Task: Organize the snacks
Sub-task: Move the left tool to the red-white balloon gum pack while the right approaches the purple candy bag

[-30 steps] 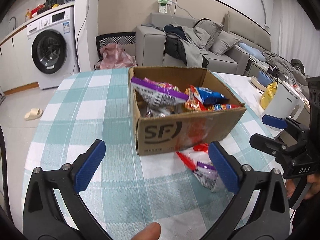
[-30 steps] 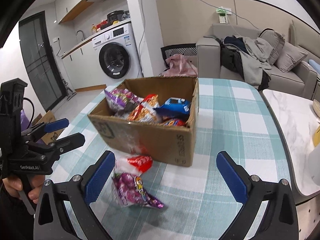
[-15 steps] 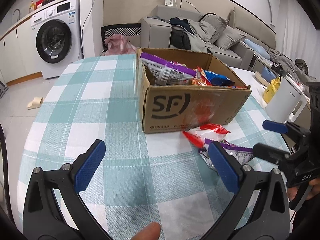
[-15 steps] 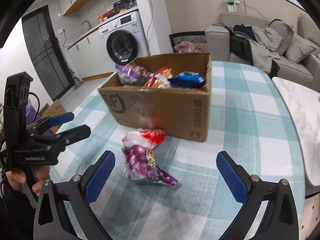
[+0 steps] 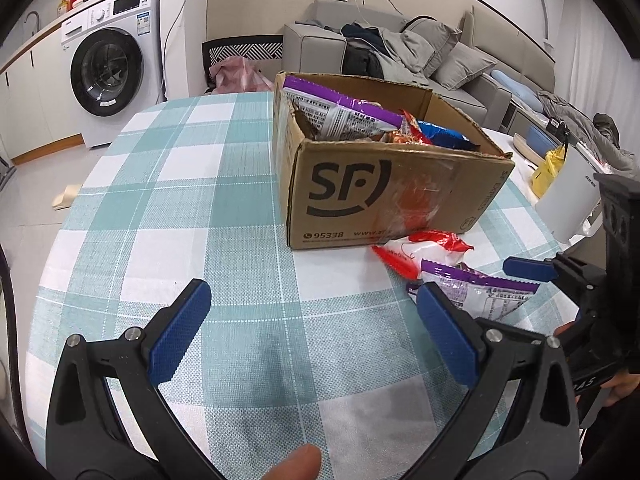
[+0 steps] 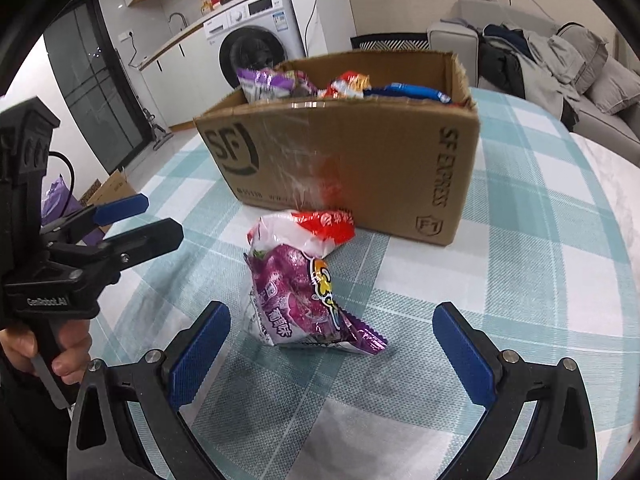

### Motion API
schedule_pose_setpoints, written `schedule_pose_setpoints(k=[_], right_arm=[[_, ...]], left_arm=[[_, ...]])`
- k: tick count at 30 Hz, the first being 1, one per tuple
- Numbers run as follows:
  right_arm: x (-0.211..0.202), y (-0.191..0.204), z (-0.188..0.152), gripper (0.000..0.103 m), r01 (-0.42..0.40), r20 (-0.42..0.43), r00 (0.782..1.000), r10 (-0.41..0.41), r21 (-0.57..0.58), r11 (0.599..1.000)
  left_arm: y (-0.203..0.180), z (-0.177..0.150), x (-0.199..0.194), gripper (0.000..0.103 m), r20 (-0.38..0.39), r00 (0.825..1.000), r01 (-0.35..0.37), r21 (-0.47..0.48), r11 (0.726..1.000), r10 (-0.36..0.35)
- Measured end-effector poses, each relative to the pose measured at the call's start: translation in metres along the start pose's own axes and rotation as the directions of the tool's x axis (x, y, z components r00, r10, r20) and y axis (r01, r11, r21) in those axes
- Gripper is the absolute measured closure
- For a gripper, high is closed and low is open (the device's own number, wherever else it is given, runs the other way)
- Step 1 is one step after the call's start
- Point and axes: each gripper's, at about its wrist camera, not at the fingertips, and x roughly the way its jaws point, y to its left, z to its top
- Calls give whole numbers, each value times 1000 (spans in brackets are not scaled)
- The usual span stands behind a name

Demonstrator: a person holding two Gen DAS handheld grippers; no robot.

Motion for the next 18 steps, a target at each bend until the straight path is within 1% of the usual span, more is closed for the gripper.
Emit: schedule_pose_setpoints(k=[6,12,13,14,16,18], right_arm=[[16,-3,-1,0,-15,-25,1000,16,30,999],[21,-4,-1,2,-37,-24,999,38,35,999],[22,-4,-1,5,-47,-24,999,48,32,998],[22,-3,0,11,-58,-21,998,59,29,998],[24,-2,1,16,-64,-20,998,65,23,998],[25,0,1,17,-73,-17,997,73,20,997]], left_arm=[[1,0,8,1,-14,1000,1,0,1000,-1],[0,0,17,1,-28,1000,4,5,1000,-4],[0,-1,18,1,-29,1000,5,7,1000,-4],[0,0,19,1,-29,1000,5,8,1000,-5],[-1,-1,20,1,-29,1000,5,12,1000,-5],[-1,0,21,1,-33,999,4,13,1000,-4]])
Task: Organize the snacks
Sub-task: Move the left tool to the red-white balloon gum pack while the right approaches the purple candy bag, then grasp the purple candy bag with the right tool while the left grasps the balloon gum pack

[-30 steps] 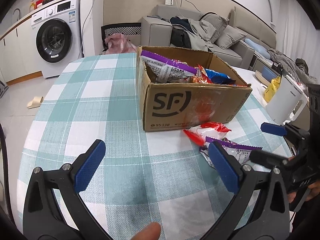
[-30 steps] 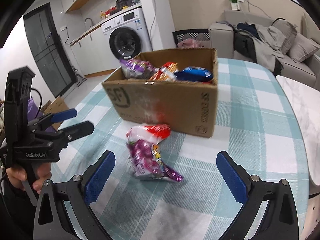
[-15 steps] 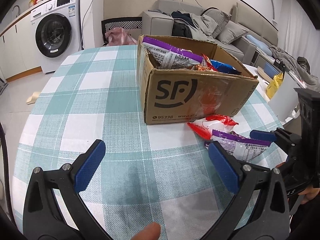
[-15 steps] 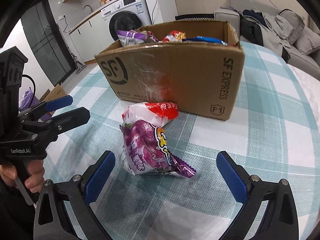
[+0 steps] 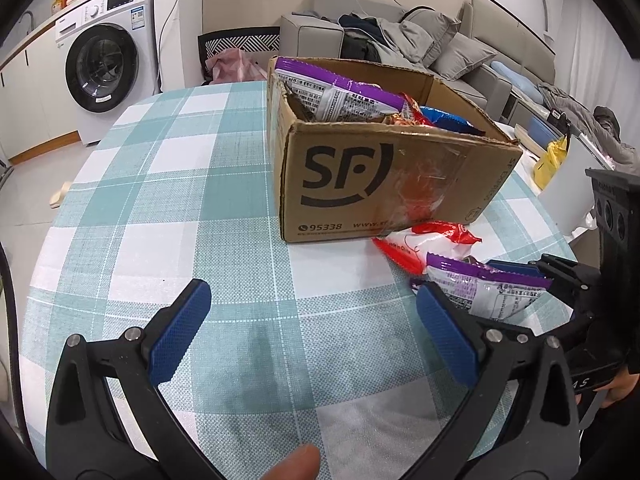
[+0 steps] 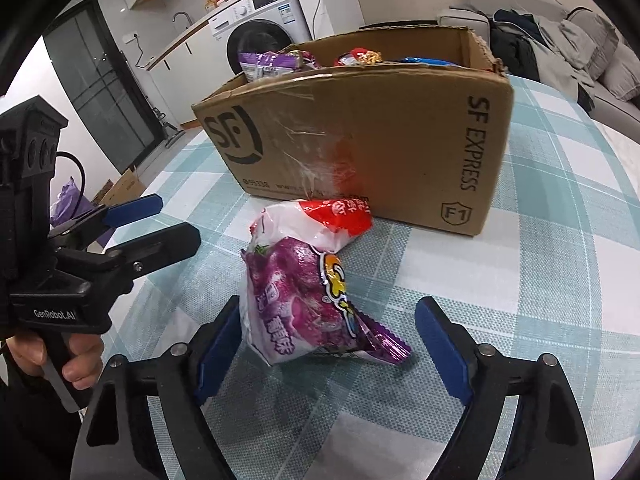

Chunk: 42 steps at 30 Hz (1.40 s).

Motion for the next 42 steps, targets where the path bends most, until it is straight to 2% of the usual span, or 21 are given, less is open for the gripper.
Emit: schedule_pose_setpoints(k=[6,8,13,25,37,42], right_arm=[[-2,4,1,32,-29,26,999,29,-3,1000],[-2,5,1,44,-44,29,999,44,-3,999],[-8,8,-2,57,-75,45,996,75,-14,997],[-44,-4,-16,59,-56,95,994,55,6,998],[-75,-34,-25,59,15,139,990,-27,87,996],[-77,-44,-26,58,37,145,988,-52,104,994]], left_arm=[[0,-1,2,1,-6,1000,2,-3,1000,-2],[0,-2,3,1,-7,1000,3,-4,1000,-3],[1,-1,4,1,-8,1000,6,-4,1000,-6],[-5,-1,9,1,-16,1000,26,-2,1000,-26],[-35,1,34,1,-72,994,86,1,996,-86],[-57,3,44,1,-82,990,118,44,992,-114]])
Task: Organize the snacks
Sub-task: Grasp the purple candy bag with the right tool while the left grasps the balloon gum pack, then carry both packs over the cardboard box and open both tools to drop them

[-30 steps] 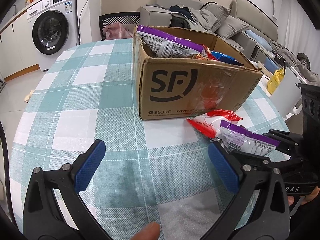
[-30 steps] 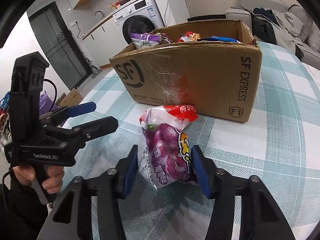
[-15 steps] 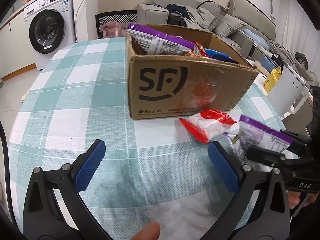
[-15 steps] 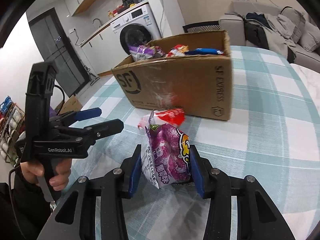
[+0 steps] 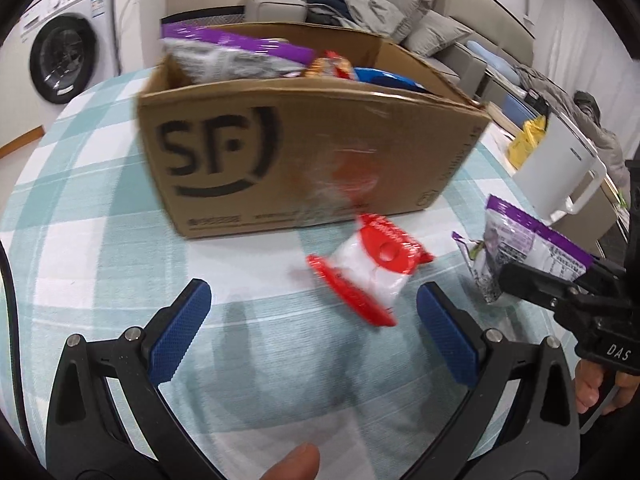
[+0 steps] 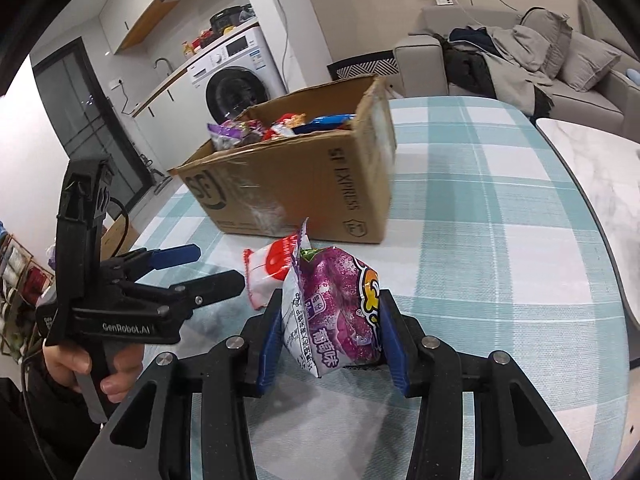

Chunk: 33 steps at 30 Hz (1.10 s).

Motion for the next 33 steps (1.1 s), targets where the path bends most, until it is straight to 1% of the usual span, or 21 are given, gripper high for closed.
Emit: schedule_pose_setpoints(k=[5,9,10,11,15,18,19,20,21,22,23,27,33], right_arm=[[-3,-9,0,58,12,5,1000,-12,18,1000],[-2,-13,0,58,21,3,1000,-21,31,999],[-2,-13,-1,58,22,2,1000,-22,33,999],[-2,-14,-1,58,24,3,1000,-24,35,999],[-1,-14,0,58,26,1,1000,-26,37,999],[-1,-14,1,58,27,0,1000,-27,36,999],[-1,-13,1,58,27,0,1000,-27,35,999],[-1,-13,1,58,27,-1,1000,-27,34,999],[-1,-12,1,58,26,0,1000,-26,32,999],[-1,-11,1,58,26,1,1000,-26,31,999],[-1,-10,2,58,25,2,1000,-25,29,999],[-4,-5,3,58,21,11,1000,-21,22,1000],[-8,5,6,58,10,30,1000,-10,3,1000]], left_arm=[[-21,5,18,1,-22,1000,-7,61,998,8],[-30,10,29,1,-38,999,-16,94,995,20],[-32,11,32,3,-42,999,-18,100,995,22],[-33,12,35,9,-46,999,-13,105,994,18],[-36,15,41,20,-52,999,-9,130,991,16],[-40,14,41,36,-41,999,6,147,989,0],[-41,13,40,44,-38,999,12,156,988,-6],[-43,12,39,48,-36,999,27,167,986,-21],[-44,10,37,51,-34,999,40,167,985,-35],[-44,9,35,57,-32,998,58,166,985,-53],[-45,8,32,60,-29,997,71,167,983,-67],[-45,4,17,60,3,996,86,157,984,-87],[-38,2,-12,60,53,995,82,128,988,-89]])
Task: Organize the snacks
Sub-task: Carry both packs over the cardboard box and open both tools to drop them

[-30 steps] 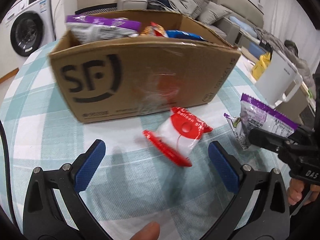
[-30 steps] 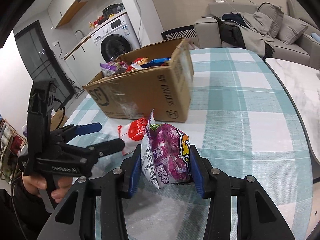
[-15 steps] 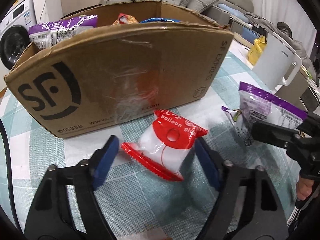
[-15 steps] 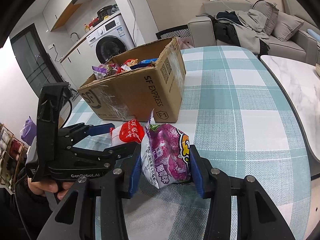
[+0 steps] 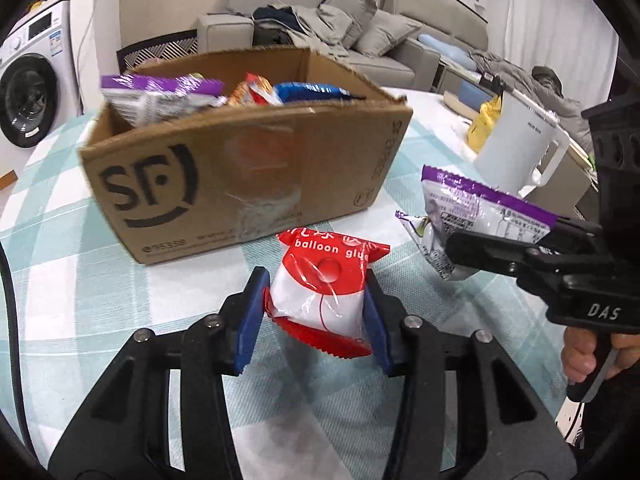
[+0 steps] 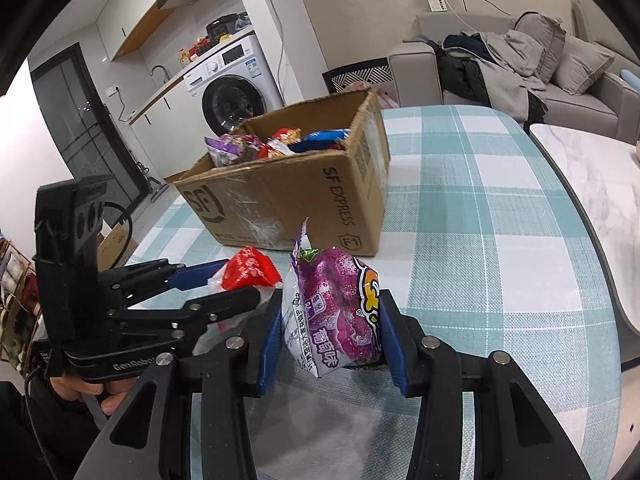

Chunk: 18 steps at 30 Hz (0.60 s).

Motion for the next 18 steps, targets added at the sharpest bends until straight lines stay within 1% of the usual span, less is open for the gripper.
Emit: schedule_pose_setpoints(k=[9,15,18], right_arm=[[-17,23,12,58,-26,51,998,28,-44,999],[-29,37,25,58,-42,85,995,48,-70,997],[-33,43,32,58,-47,101,993,55,-83,995]], left_arm=[[21,1,-67,60,100,995,-24,-32,999,27],[40,14,-106,60,160,985,-59,-56,997,67],[46,20,-118,60,188,979,-72,-70,995,84]])
